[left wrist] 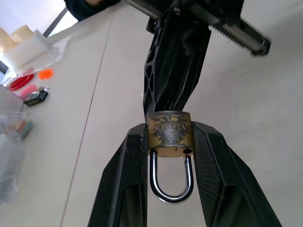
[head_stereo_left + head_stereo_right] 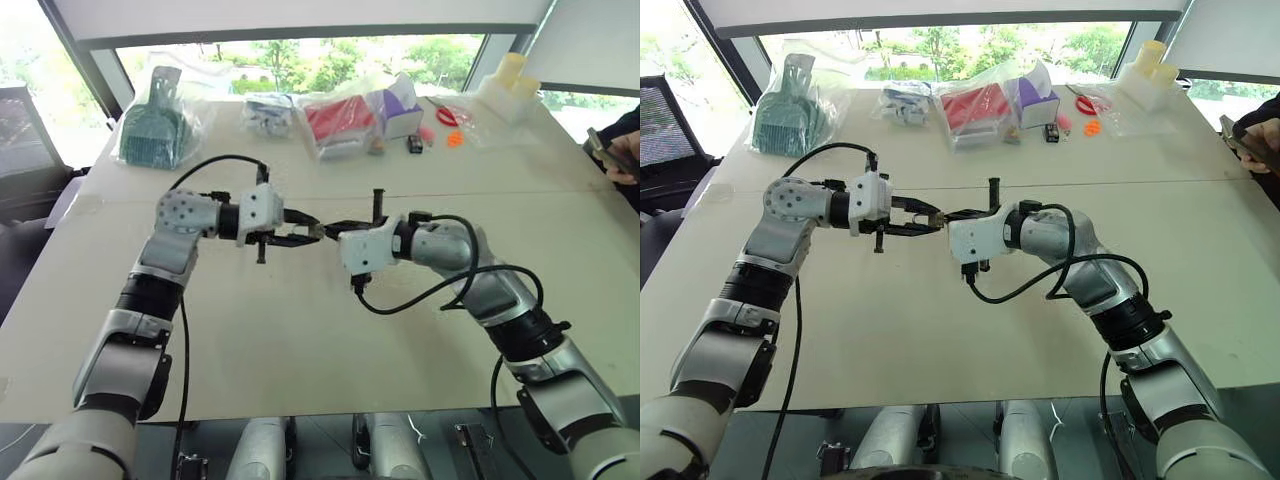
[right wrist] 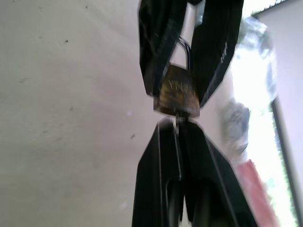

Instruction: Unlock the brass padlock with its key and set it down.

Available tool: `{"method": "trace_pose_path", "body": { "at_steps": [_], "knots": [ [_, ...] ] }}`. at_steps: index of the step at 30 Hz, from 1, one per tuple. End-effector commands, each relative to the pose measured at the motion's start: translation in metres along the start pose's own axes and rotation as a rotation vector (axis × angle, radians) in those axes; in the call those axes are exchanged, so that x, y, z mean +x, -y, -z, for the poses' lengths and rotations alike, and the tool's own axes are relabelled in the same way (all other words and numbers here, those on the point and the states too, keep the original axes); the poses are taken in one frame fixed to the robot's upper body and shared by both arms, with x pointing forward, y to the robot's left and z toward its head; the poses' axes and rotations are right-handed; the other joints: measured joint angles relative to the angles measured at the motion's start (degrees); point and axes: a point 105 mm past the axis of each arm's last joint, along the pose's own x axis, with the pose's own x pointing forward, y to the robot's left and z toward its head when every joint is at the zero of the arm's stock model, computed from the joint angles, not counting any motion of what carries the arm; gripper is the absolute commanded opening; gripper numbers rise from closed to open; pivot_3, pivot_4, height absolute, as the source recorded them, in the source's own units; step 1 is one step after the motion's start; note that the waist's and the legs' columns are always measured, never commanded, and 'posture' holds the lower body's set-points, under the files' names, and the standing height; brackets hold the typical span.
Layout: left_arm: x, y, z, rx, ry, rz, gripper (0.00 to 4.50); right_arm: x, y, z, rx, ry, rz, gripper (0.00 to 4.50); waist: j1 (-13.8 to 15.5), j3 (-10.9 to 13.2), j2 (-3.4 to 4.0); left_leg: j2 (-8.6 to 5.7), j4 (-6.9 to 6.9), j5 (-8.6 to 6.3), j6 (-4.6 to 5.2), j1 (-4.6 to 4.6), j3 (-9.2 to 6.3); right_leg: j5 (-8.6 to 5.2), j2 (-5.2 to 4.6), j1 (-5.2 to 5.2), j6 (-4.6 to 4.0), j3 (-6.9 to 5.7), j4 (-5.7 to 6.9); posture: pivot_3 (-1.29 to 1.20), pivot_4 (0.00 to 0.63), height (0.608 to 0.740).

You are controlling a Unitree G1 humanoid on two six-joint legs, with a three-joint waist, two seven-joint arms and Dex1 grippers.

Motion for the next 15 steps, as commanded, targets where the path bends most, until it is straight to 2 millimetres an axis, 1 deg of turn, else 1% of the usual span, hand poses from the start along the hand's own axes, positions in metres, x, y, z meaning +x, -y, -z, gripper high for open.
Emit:
{"method": "trace_pose_path", "body": {
  "at_steps": [1, 2, 3, 5, 9, 11, 12, 15],
  "knots": [
    [-0.008, 0.001, -0.024, -0.038, 0.068, 0.061, 0.75, -0.011, 0.019, -0.017, -0.216, 0.122, 0.114, 0.05, 0.0, 0.0, 0.01, 0.00, 0.00, 0.00, -0.01, 0.00, 0.01, 0.00, 0.00, 0.00, 0.01, 0.01, 0.00, 0.00, 0.150, 0.740],
    [-0.010, 0.002, -0.025, -0.053, 0.068, 0.074, 0.75, -0.014, 0.020, -0.017, -0.241, 0.138, 0.124, 0.05, -0.1, 0.0, 0.01, 0.00, 0.00, 0.01, -0.01, 0.00, 0.01, -0.01, 0.00, 0.00, 0.01, 0.01, 0.00, 0.00, 0.150, 0.740],
    [-0.012, 0.002, -0.026, -0.060, 0.064, 0.087, 0.75, -0.017, 0.021, -0.016, -0.265, 0.153, 0.131, 0.29, -0.1, 0.0, 0.01, 0.00, 0.00, 0.01, -0.02, 0.01, 0.01, -0.01, 0.00, 0.00, 0.01, 0.01, 0.00, 0.00, 0.150, 0.740],
    [-0.013, 0.002, -0.028, -0.061, 0.054, 0.101, 0.75, -0.020, 0.022, -0.015, -0.293, 0.174, 0.139, 0.92, -0.1, 0.0, 0.01, 0.00, 0.00, 0.03, -0.04, 0.02, 0.01, -0.01, 0.00, 0.01, 0.01, 0.01, 0.01, 0.00, 0.150, 0.740],
    [-0.016, -0.001, -0.030, -0.064, 0.047, 0.113, 0.75, -0.024, 0.028, -0.012, -0.343, 0.205, 0.154, 2.98, -0.1, 0.0, 0.01, 0.00, 0.00, 0.04, -0.06, 0.03, 0.02, -0.01, 0.00, 0.01, 0.01, 0.02, 0.04, 0.00, 0.150, 0.740],
    [-0.016, -0.003, -0.032, -0.068, 0.053, 0.113, 0.75, -0.024, 0.028, -0.012, -0.350, 0.216, 0.146, 4.04, -0.1, 0.0, 0.01, 0.00, 0.00, 0.04, -0.06, 0.03, 0.02, -0.01, 0.00, 0.01, 0.01, 0.02, 0.04, 0.00, 0.150, 0.740],
    [-0.016, -0.004, -0.033, -0.069, 0.054, 0.114, 0.75, -0.024, 0.027, -0.011, -0.351, 0.220, 0.141, 4.47, -0.1, 0.0, 0.01, 0.00, 0.00, 0.04, -0.06, 0.03, 0.02, -0.01, 0.00, 0.01, 0.00, 0.02, 0.03, 0.00, 0.150, 0.740],
    [-0.015, -0.004, -0.035, -0.076, 0.068, 0.118, 0.75, -0.022, 0.027, -0.015, -0.368, 0.247, 0.146, 4.47, -0.1, 0.0, 0.01, 0.00, 0.00, 0.04, -0.06, 0.03, 0.02, -0.01, 0.00, 0.01, 0.00, 0.02, 0.03, 0.00, 0.150, 0.740]
  ]
}}
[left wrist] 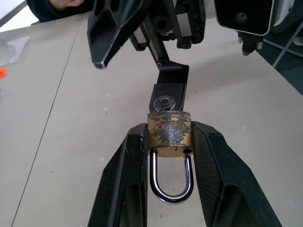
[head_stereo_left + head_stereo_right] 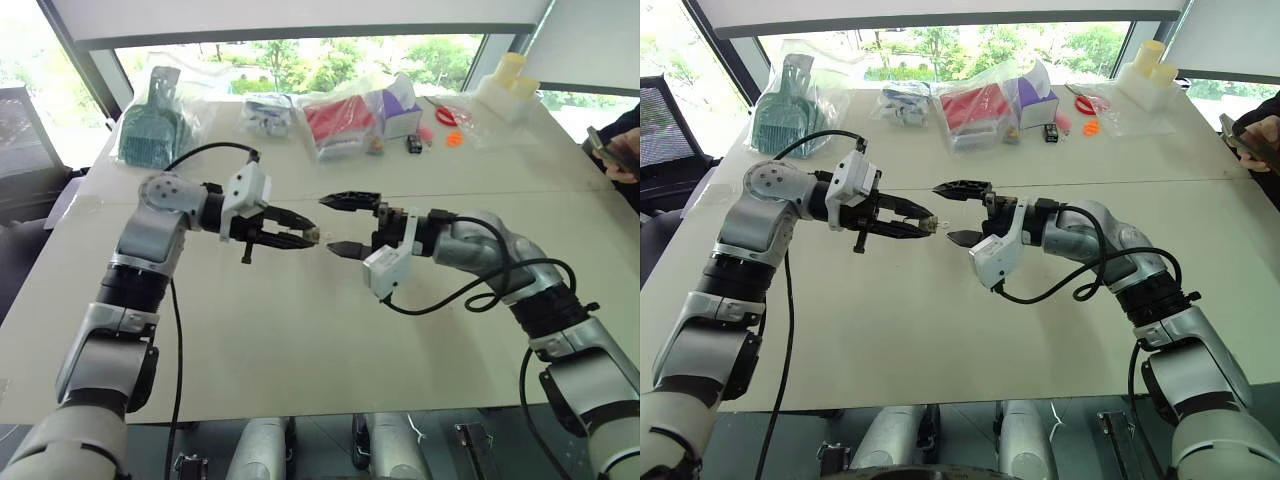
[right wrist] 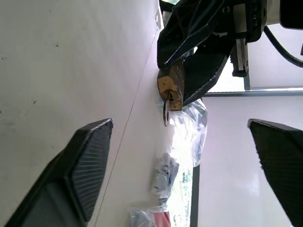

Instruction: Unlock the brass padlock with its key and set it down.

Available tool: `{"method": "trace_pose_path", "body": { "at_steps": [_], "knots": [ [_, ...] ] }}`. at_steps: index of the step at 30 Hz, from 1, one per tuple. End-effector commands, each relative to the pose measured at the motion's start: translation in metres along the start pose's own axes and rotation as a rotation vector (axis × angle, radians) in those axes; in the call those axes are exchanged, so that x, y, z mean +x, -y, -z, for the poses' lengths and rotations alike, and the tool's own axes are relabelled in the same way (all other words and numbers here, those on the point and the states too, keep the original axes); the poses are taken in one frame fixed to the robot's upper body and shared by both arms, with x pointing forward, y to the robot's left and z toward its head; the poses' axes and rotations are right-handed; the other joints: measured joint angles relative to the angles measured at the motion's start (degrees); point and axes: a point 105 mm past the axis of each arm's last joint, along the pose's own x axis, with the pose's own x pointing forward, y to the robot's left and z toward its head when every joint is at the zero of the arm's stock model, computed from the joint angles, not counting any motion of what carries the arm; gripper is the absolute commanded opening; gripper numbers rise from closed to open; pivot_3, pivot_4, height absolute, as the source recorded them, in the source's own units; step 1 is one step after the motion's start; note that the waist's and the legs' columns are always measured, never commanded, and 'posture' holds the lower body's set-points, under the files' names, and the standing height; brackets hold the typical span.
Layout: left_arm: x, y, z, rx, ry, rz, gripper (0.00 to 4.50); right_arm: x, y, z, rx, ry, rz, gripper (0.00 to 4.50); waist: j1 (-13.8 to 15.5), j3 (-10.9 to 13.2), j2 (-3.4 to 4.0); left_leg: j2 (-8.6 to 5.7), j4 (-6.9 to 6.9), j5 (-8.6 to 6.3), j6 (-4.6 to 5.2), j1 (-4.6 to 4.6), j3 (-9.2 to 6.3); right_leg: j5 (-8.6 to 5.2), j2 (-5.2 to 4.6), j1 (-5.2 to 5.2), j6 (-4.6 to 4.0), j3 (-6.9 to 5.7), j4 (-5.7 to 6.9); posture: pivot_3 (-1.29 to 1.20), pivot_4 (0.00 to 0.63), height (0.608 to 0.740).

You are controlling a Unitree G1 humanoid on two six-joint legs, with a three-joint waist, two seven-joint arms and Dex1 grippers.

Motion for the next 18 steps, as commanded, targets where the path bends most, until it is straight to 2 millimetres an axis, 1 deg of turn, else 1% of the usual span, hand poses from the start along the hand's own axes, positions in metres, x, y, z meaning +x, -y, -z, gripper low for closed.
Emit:
{"method": "trace_pose_path", "body": {
  "at_steps": [1, 9, 18],
  "knots": [
    [-0.004, -0.005, -0.016, 0.033, 0.044, -0.008, 0.75, -0.001, 0.018, -0.003, -0.056, 0.034, 0.063, 4.47, 0.0, 0.0, 0.00, 0.00, 0.00, 0.00, 0.00, 0.00, 0.00, 0.00, 0.00, 0.00, 0.00, 0.00, 0.00, 0.00, 0.150, 0.740],
    [-0.002, -0.004, -0.018, 0.022, 0.060, 0.002, 0.75, 0.007, 0.020, -0.013, -0.086, 0.081, 0.087, 4.47, 0.0, 0.0, 0.00, 0.00, 0.00, 0.00, 0.00, 0.00, 0.01, 0.00, 0.00, 0.00, 0.00, 0.01, 0.01, 0.00, 0.150, 0.740],
    [-0.001, -0.002, -0.019, 0.009, 0.072, 0.010, 0.75, 0.011, 0.018, -0.015, -0.094, 0.092, 0.086, 4.47, 0.0, 0.0, 0.00, 0.00, 0.00, 0.00, 0.00, 0.00, 0.01, 0.00, 0.00, 0.00, 0.00, 0.02, 0.02, 0.00, 0.150, 0.740]
  ]
}}
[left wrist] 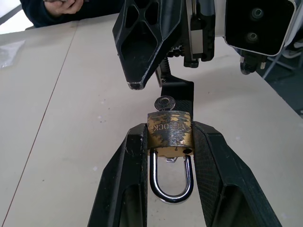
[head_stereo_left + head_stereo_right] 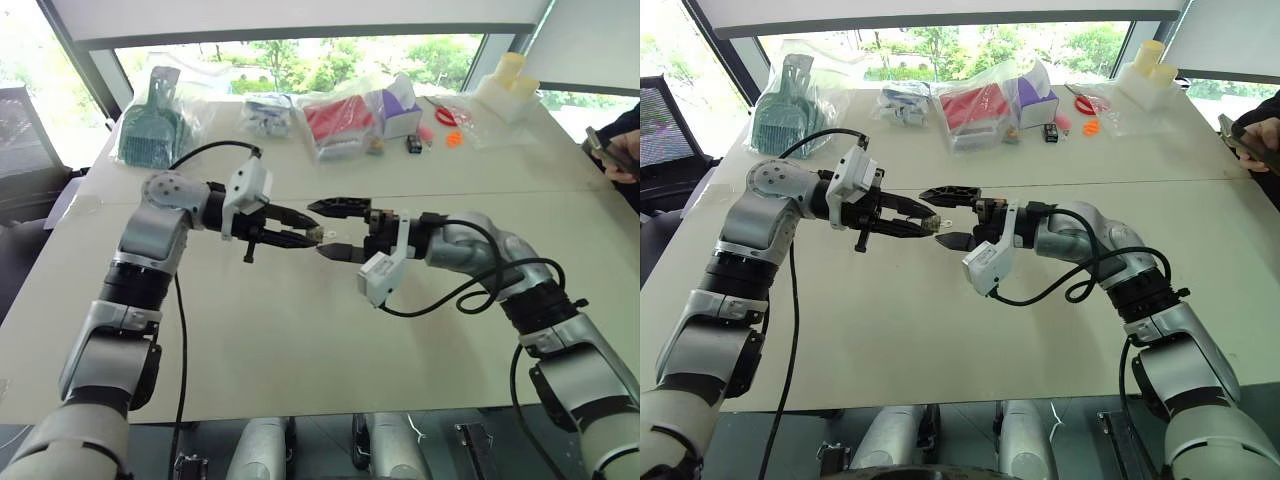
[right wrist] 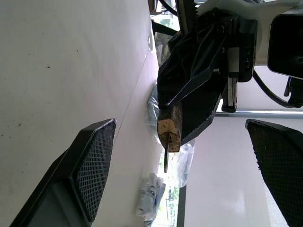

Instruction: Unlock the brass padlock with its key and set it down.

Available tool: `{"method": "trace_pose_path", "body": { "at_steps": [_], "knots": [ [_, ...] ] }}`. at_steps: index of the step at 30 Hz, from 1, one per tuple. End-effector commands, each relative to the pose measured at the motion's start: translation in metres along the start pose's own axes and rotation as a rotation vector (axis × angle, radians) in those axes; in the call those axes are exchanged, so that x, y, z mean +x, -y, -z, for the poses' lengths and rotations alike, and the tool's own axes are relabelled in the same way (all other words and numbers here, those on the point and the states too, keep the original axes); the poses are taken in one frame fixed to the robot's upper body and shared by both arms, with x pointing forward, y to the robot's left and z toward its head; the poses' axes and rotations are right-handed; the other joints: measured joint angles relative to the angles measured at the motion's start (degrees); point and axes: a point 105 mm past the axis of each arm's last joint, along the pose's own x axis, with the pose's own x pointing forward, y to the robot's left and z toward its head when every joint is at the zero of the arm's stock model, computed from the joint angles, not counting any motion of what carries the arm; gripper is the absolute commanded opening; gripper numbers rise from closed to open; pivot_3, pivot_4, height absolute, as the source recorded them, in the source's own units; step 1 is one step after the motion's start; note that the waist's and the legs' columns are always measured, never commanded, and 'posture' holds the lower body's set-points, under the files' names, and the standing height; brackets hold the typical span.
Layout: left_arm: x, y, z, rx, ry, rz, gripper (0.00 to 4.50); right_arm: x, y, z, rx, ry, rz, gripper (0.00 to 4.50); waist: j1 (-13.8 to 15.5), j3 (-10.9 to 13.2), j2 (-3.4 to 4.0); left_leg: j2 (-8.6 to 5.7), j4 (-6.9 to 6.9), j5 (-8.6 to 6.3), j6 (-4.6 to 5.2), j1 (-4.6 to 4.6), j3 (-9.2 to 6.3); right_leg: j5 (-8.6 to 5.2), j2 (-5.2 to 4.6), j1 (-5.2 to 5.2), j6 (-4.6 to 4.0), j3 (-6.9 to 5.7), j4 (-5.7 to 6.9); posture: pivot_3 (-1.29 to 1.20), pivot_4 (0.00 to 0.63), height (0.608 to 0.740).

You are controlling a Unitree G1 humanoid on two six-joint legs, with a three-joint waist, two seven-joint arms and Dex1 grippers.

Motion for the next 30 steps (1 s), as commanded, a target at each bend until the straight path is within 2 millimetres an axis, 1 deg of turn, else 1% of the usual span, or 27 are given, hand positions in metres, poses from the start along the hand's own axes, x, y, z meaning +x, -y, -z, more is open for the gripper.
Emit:
{"method": "trace_pose_path", "body": {
  "at_steps": [1, 7, 10, 12, 14, 15, 17, 20, 21, 30],
  "knots": [
    [-0.0030, -0.0021, -0.0155, 0.049, 0.029, -0.004, 0.75, 0.0014, 0.0142, -0.0016, -0.042, 0.016, 0.044, 4.47, 0.0, 0.0, 0.00, 0.00, 0.00, 0.00, 0.00, 0.00, 0.00, 0.00, 0.00, 0.00, 0.00, 0.00, 0.00, 0.00, 0.150, 0.740],
    [-0.0036, -0.0011, -0.0145, 0.042, 0.025, -0.001, 0.75, 0.0007, 0.0133, 0.0004, -0.048, 0.011, 0.038, 4.47, 0.0, 0.0, 0.00, 0.00, 0.00, 0.00, 0.00, 0.00, 0.00, 0.00, 0.00, 0.00, 0.00, 0.00, 0.00, 0.00, 0.150, 0.740],
    [-0.0036, -0.0010, -0.0137, 0.040, 0.023, -0.001, 0.75, 0.0005, 0.0124, 0.0024, -0.037, -0.001, 0.032, 3.67, 0.0, 0.0, 0.00, 0.00, 0.00, 0.00, 0.00, 0.00, 0.00, 0.00, 0.00, 0.00, 0.00, 0.00, 0.00, 0.00, 0.150, 0.740],
    [-0.0037, -0.0011, -0.0135, 0.039, 0.021, -0.003, 0.75, 0.0002, 0.0128, 0.0025, -0.039, -0.001, 0.034, 2.71, 0.0, 0.0, 0.00, 0.00, 0.00, 0.00, 0.00, 0.00, 0.00, 0.00, 0.00, 0.00, 0.00, 0.00, 0.00, 0.00, 0.150, 0.740],
    [-0.0036, -0.0014, -0.0134, 0.039, 0.021, -0.005, 0.75, -0.0002, 0.0129, 0.0029, -0.038, -0.004, 0.035, 2.71, 0.0, 0.0, 0.00, 0.00, 0.00, 0.00, 0.00, 0.00, 0.00, 0.00, 0.00, 0.00, 0.00, 0.00, 0.00, 0.00, 0.150, 0.740],
    [-0.0035, -0.0013, -0.0133, 0.039, 0.022, -0.006, 0.75, -0.0002, 0.0131, 0.0021, -0.042, 0.000, 0.035, 2.35, 0.0, 0.0, 0.00, 0.00, 0.00, 0.00, 0.00, 0.00, 0.00, 0.00, 0.00, 0.00, 0.00, 0.00, 0.00, 0.00, 0.150, 0.740],
    [-0.0032, -0.0012, -0.0130, 0.039, 0.022, -0.007, 0.75, -0.0001, 0.0131, 0.0012, -0.044, 0.005, 0.035, 1.99, 0.0, 0.0, 0.00, 0.00, 0.00, 0.00, 0.00, 0.00, 0.00, 0.00, 0.00, 0.00, 0.00, 0.00, 0.00, 0.00, 0.150, 0.740],
    [-0.0027, -0.0013, -0.0128, 0.039, 0.023, -0.008, 0.75, 0.0000, 0.0131, 0.0010, -0.043, 0.006, 0.035, 0.44, 0.0, 0.0, 0.00, 0.00, 0.00, 0.00, 0.00, 0.00, 0.00, 0.00, 0.00, 0.00, 0.00, 0.00, 0.00, 0.00, 0.150, 0.740],
    [-0.0026, -0.0014, -0.0127, 0.039, 0.023, -0.009, 0.75, 0.0000, 0.0133, 0.0010, -0.045, 0.007, 0.035, 0.03, 0.0, 0.0, 0.00, 0.00, 0.00, 0.00, 0.00, 0.00, 0.00, 0.00, 0.00, 0.00, 0.00, 0.00, 0.00, 0.00, 0.150, 0.740],
    [-0.0013, -0.0032, -0.0115, 0.027, 0.023, -0.018, 0.75, 0.0002, 0.0136, -0.0011, -0.052, 0.017, 0.039, 0.03, 0.0, 0.0, 0.00, 0.00, 0.00, 0.00, 0.00, 0.00, 0.00, 0.00, 0.00, 0.00, 0.00, 0.00, 0.01, 0.00, 0.150, 0.740]
  ]
}}
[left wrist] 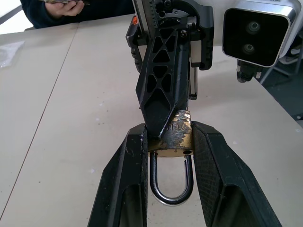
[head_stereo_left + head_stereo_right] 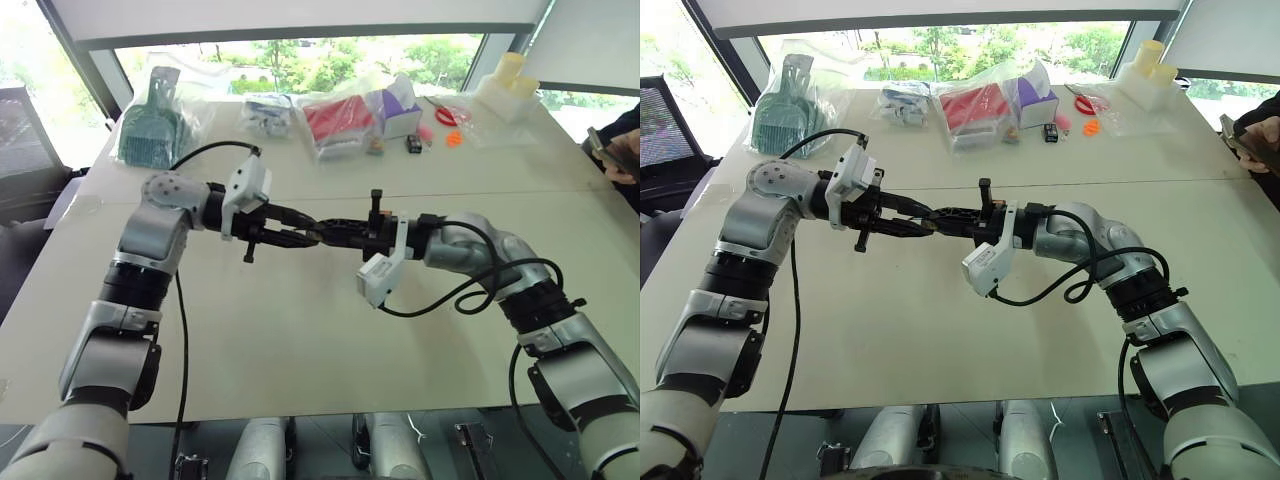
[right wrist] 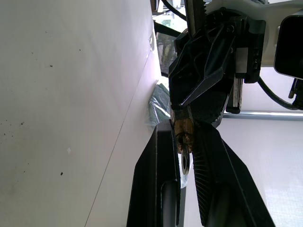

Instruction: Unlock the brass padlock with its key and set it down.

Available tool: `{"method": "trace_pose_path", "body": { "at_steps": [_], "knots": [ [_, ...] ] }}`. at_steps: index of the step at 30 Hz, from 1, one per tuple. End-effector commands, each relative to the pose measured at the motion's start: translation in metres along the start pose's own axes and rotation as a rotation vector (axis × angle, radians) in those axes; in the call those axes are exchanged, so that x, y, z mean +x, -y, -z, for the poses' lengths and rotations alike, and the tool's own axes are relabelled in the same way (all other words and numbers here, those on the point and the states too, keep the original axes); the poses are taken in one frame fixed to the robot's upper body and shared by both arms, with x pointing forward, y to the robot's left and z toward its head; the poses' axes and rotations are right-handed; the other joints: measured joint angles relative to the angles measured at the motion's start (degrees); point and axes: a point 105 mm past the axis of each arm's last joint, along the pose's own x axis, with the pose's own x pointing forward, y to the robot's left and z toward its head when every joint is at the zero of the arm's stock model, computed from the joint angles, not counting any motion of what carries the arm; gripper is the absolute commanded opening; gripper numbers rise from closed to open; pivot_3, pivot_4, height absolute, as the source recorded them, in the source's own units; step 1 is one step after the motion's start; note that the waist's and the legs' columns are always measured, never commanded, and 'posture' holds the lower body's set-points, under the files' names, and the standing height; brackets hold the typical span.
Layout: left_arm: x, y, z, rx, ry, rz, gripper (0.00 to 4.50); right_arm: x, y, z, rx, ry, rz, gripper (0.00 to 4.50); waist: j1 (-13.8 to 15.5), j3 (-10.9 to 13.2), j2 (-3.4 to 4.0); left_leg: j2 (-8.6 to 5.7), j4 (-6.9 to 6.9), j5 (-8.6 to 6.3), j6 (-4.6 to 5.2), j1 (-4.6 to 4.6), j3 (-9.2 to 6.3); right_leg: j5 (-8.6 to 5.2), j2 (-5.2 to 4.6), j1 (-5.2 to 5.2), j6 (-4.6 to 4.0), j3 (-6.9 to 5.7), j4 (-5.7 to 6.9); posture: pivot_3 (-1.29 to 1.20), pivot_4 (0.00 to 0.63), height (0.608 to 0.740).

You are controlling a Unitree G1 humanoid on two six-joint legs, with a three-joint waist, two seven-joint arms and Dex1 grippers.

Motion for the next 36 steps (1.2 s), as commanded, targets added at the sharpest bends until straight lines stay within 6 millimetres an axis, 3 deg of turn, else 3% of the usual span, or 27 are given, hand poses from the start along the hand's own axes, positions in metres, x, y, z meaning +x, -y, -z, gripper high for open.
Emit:
{"method": "trace_pose_path", "body": {
  "at_steps": [1, 6, 10, 14, 21, 25, 31, 32, 36],
  "knots": [
    [-0.001, -0.003, -0.010, 0.043, 0.008, -0.018, 0.75, 0.000, 0.017, -0.002, -0.038, 0.018, 0.047, 0.03, 0.0, 0.0, 0.00, 0.00, 0.00, 0.00, 0.00, 0.00, 0.00, 0.00, 0.00, 0.00, 0.00, 0.00, 0.00, 0.00, 0.150, 0.740],
    [-0.004, -0.005, -0.005, 0.019, -0.033, -0.039, 0.75, -0.001, 0.016, -0.001, -0.033, 0.008, 0.044, 0.03, 0.0, 0.0, 0.00, 0.00, 0.00, 0.00, 0.00, 0.00, 0.00, 0.00, 0.00, 0.00, 0.00, 0.00, 0.00, 0.00, 0.150, 0.740],
    [-0.010, -0.008, -0.008, 0.008, -0.024, -0.075, 2.72, -0.002, 0.013, 0.001, -0.021, -0.006, 0.040, 0.00, -0.1, 0.0, 0.00, 0.00, 0.00, 0.00, 0.00, 0.00, 0.00, 0.00, 0.00, 0.00, 0.00, 0.00, 0.00, 0.00, 0.150, 0.740],
    [-0.017, -0.008, -0.016, 0.001, -0.002, -0.104, 4.31, -0.003, 0.011, 0.002, -0.012, -0.015, 0.037, 0.00, -0.1, 0.0, 0.00, 0.00, 0.00, 0.00, 0.00, 0.00, -0.01, 0.00, 0.00, 0.00, 0.00, 0.00, 0.00, 0.00, 0.150, 0.740],
    [-0.027, -0.008, -0.025, 0.017, 0.022, -0.148, 4.42, -0.004, 0.009, 0.003, -0.002, -0.023, 0.036, 0.00, -0.1, 0.0, 0.00, 0.01, 0.00, 0.00, 0.00, 0.00, -0.02, 0.00, 0.00, 0.00, 0.00, 0.00, 0.01, 0.00, 0.150, 0.740],
    [-0.028, -0.005, -0.024, 0.007, 0.022, -0.151, 3.12, -0.002, 0.010, 0.004, -0.001, -0.022, 0.037, 0.00, -0.1, 0.0, 0.00, 0.01, 0.00, 0.01, -0.01, 0.01, -0.02, 0.00, 0.00, 0.00, 0.00, 0.00, 0.01, 0.00, 0.150, 0.740],
    [-0.024, -0.002, -0.018, 0.001, 0.011, -0.142, 0.25, -0.002, 0.010, 0.003, -0.004, -0.020, 0.037, 0.00, -0.1, 0.0, 0.00, 0.00, 0.00, 0.01, -0.02, 0.01, -0.01, 0.00, 0.00, 0.00, 0.00, 0.01, 0.01, 0.00, 0.150, 0.740],
    [-0.023, -0.001, -0.018, -0.001, 0.012, -0.140, 0.05, -0.002, 0.010, 0.003, -0.004, -0.020, 0.036, 0.00, -0.1, 0.0, 0.00, 0.00, 0.00, 0.01, -0.02, 0.01, -0.01, 0.00, 0.00, 0.00, 0.00, 0.01, 0.01, 0.00, 0.150, 0.740],
    [-0.020, 0.002, -0.012, -0.014, -0.005, -0.128, 0.05, -0.003, 0.011, 0.003, -0.004, -0.023, 0.035, 0.00, -0.1, 0.0, 0.00, 0.00, 0.00, 0.01, -0.02, 0.01, -0.01, 0.00, 0.00, 0.00, 0.00, 0.01, 0.02, 0.00, 0.150, 0.740]
  ]
}}
